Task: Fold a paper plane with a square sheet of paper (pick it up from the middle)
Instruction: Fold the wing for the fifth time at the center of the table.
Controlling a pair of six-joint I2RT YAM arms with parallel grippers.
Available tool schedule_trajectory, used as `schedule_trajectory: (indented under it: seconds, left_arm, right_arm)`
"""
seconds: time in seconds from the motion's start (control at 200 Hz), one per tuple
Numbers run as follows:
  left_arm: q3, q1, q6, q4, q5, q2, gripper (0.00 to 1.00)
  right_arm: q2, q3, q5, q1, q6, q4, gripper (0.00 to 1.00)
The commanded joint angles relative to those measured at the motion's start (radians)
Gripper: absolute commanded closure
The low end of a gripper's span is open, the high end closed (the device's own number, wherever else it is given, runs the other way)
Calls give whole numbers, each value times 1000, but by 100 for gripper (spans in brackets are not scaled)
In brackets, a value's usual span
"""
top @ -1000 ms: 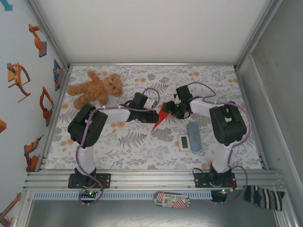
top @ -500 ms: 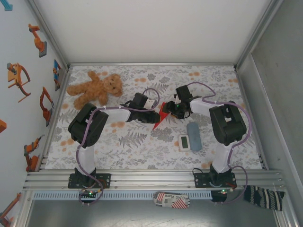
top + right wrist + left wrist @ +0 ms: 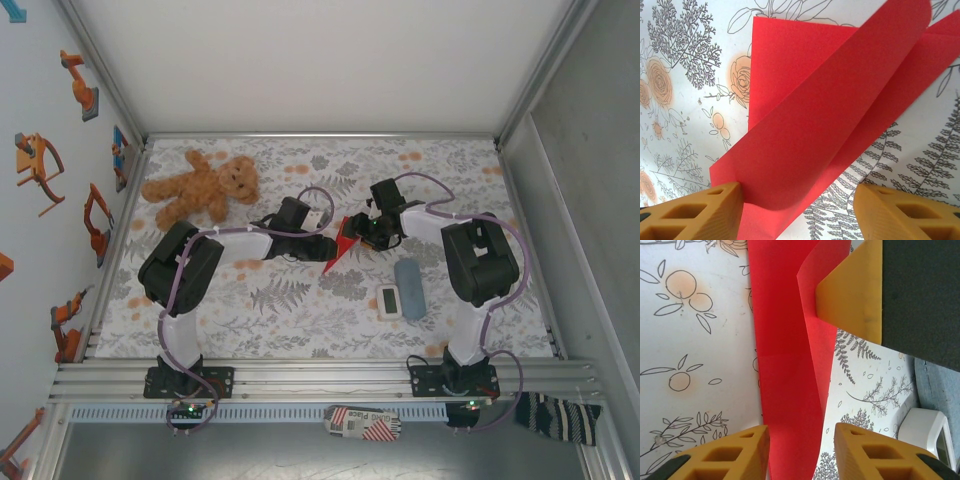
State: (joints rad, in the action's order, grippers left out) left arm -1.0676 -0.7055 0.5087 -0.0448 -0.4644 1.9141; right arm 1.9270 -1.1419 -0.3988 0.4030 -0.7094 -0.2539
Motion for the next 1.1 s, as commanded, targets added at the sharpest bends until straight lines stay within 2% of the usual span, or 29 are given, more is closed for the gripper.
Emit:
schedule_trajectory:
  seconds: [0.0, 0.27, 0.686, 1.097]
  left_arm:
    - [-10, -3, 17, 11, 3, -9, 58]
    - [-57, -11, 21, 87, 36, 41, 63]
    - [-77, -9, 24, 122, 27, 89, 72]
    - [-105, -6, 27, 174, 35, 117, 75]
  right_arm:
    - [148, 53, 147, 11, 24, -29, 37]
    - [168, 38, 159, 13, 18, -53, 37]
    - [184, 36, 164, 14, 16, -61, 37]
    - [194, 41, 188, 13, 16, -73, 40]
